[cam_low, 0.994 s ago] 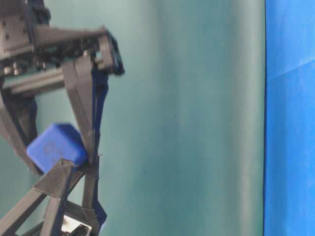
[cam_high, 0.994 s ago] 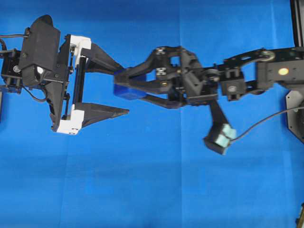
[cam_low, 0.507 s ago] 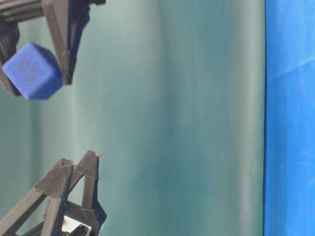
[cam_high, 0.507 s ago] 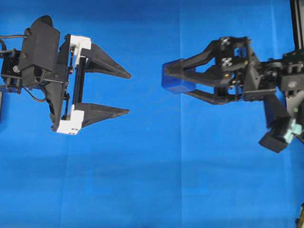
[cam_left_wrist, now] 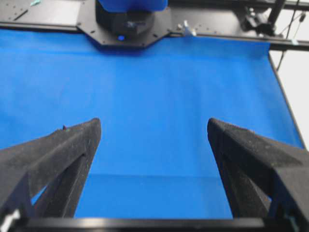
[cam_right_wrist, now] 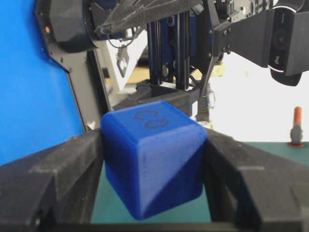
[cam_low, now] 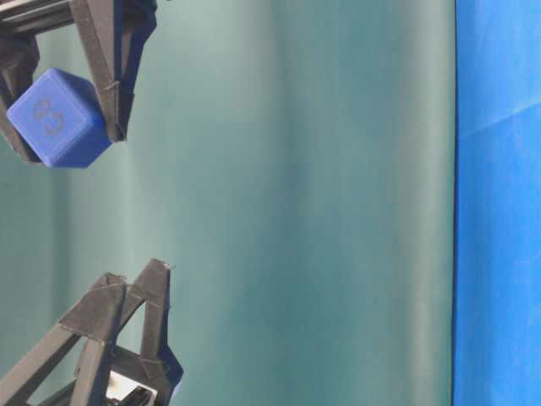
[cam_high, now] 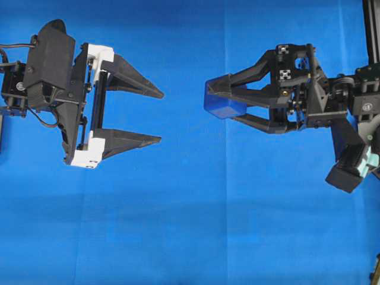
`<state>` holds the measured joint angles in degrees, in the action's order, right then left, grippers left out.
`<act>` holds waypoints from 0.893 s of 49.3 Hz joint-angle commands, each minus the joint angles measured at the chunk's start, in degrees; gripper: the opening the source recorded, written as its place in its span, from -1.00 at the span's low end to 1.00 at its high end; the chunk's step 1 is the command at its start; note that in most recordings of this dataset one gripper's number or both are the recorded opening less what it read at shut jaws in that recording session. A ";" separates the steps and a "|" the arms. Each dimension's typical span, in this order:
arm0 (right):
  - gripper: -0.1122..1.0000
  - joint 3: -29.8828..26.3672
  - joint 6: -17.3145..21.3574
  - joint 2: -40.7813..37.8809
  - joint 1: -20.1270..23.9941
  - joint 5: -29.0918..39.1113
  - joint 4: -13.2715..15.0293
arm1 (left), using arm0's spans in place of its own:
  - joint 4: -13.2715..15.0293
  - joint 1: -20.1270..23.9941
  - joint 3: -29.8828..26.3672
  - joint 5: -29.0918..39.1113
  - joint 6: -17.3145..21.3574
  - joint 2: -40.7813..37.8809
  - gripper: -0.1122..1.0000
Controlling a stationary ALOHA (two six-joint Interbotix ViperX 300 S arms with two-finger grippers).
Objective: Handover the blue block to the right arm after grasping it with the left arm, then place it in the designated position.
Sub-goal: 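Pull the cube away to the right with the right gripper, then lower the cube with the right gripper toward the table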
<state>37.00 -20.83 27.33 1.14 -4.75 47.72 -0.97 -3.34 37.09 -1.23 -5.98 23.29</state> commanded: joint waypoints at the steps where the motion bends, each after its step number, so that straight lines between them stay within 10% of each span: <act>1: 0.13 -0.97 2.37 0.35 0.62 -0.26 -1.67 | -0.09 0.09 -0.62 -0.53 -0.09 0.88 0.88; 31: 0.13 -1.05 47.46 0.70 2.46 4.39 -9.23 | -0.09 0.09 -0.62 -0.53 0.18 0.88 0.88; 44: 0.13 -1.23 57.83 0.79 3.25 7.73 -9.23 | -0.09 0.09 -0.70 -0.53 0.26 0.88 0.88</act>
<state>37.00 35.86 27.42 4.04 2.55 38.67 -0.97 -3.34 37.09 -1.23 -5.80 23.29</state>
